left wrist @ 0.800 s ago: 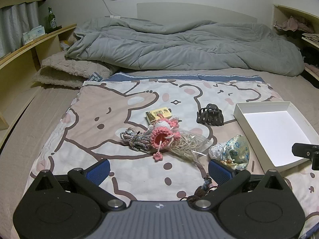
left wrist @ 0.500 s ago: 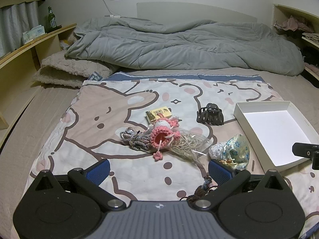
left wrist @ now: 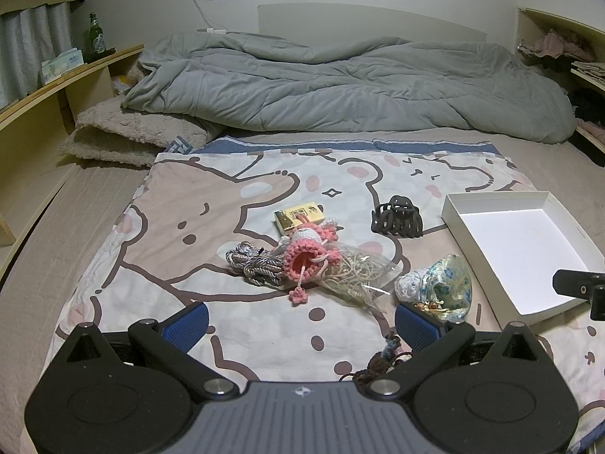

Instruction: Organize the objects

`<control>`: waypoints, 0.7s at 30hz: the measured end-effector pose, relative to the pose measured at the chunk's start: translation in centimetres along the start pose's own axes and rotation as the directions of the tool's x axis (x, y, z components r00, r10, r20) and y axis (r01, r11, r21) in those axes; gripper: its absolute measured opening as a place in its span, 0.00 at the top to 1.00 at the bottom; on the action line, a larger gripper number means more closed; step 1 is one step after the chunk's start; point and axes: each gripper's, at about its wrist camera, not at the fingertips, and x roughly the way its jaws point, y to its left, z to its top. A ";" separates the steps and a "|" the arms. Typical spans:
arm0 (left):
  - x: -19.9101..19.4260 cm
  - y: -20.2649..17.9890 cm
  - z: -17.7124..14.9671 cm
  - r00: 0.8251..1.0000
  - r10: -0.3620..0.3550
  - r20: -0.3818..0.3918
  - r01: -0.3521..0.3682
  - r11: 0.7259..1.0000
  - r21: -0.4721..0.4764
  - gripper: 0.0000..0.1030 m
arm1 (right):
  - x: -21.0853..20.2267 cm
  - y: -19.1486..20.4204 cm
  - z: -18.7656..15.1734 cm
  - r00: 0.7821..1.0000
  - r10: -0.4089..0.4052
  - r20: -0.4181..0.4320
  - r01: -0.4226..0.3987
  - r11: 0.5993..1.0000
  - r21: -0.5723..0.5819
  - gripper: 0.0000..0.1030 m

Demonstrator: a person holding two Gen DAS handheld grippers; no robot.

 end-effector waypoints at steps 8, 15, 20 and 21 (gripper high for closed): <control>0.0 -0.1 0.0 1.000 -0.001 0.000 0.001 1.000 0.000 0.00 | 0.1 0.0 -0.1 1.000 0.000 -0.001 0.000 1.000 0.000 0.00; 0.0 -0.1 0.0 1.000 -0.001 -0.001 0.001 1.000 0.000 0.00 | 0.1 0.0 -0.1 1.000 -0.001 -0.001 0.001 1.000 0.000 0.00; 0.0 -0.1 0.0 1.000 -0.001 -0.001 0.001 1.000 -0.001 0.00 | 0.1 0.0 -0.1 1.000 0.000 -0.001 0.000 1.000 -0.001 0.00; 0.0 -0.1 0.0 1.000 -0.002 -0.001 0.002 1.000 -0.001 0.00 | 0.1 0.0 -0.1 1.000 0.000 -0.002 0.000 1.000 -0.001 0.00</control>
